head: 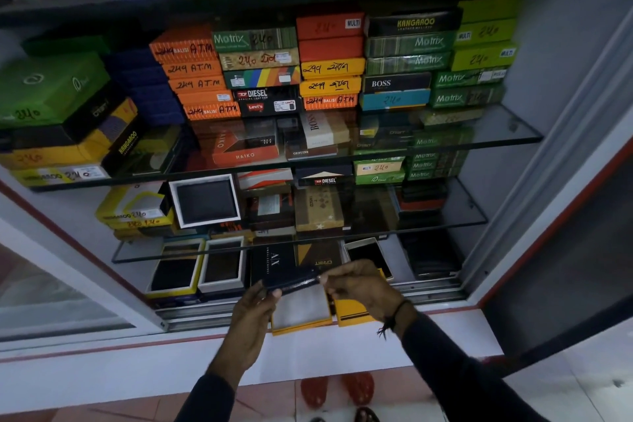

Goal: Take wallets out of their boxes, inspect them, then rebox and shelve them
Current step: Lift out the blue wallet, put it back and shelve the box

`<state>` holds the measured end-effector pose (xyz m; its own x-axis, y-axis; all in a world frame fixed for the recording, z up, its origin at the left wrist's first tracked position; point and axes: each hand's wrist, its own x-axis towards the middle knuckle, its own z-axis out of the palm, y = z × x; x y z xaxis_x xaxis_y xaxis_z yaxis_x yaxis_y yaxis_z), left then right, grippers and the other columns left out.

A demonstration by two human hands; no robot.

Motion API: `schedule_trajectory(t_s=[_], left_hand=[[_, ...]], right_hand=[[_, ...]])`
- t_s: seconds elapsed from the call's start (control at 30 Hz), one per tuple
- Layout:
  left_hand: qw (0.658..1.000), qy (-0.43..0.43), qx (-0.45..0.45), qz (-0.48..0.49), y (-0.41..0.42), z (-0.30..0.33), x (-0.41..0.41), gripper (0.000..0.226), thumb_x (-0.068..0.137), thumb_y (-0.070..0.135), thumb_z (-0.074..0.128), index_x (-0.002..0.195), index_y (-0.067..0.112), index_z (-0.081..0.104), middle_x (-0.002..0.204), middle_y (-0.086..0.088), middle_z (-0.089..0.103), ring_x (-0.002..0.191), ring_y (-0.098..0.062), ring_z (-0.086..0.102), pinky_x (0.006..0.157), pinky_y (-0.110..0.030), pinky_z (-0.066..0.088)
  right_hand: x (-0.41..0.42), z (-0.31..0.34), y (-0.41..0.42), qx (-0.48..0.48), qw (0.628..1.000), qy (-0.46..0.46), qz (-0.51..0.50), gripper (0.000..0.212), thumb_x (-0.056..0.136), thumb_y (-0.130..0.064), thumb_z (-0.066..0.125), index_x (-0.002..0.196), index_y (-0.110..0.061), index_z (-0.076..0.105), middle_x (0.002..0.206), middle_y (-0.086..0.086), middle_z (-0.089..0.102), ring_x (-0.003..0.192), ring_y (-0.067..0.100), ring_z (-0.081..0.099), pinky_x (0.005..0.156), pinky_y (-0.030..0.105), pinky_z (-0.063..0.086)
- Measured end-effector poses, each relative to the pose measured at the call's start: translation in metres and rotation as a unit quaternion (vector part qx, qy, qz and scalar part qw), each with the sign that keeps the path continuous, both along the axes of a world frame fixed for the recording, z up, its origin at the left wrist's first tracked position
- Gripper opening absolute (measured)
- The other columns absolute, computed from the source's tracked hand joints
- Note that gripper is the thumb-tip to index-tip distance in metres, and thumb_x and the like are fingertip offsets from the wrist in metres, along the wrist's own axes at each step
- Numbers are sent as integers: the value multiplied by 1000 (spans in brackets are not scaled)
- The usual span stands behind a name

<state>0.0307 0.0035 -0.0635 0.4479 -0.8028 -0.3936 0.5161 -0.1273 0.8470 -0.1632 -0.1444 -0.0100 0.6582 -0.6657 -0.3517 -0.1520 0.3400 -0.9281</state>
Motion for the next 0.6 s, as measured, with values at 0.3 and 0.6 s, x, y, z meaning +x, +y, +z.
schedule_trajectory(t_s=[0.3,0.6], left_hand=[[997,-72,13,14,-18,-6,-31,66,59,-6,83,117,17,61,112,-10,73,105,-27,68,77,-36,58],[998,23,-58,-9,-9,-7,-7,76,36,18,101,106,12,72,104,-12,76,101,-28,71,91,-39,59]], right_hand=[[34,-9,53,-190,980,63,-5,12,76,-5,79,88,-2,79,86,7,78,73,4,69,77,21,58],[-12,11,-7,-150,985,78,14,14,78,-9,80,91,-5,79,76,0,75,67,8,69,61,20,57]])
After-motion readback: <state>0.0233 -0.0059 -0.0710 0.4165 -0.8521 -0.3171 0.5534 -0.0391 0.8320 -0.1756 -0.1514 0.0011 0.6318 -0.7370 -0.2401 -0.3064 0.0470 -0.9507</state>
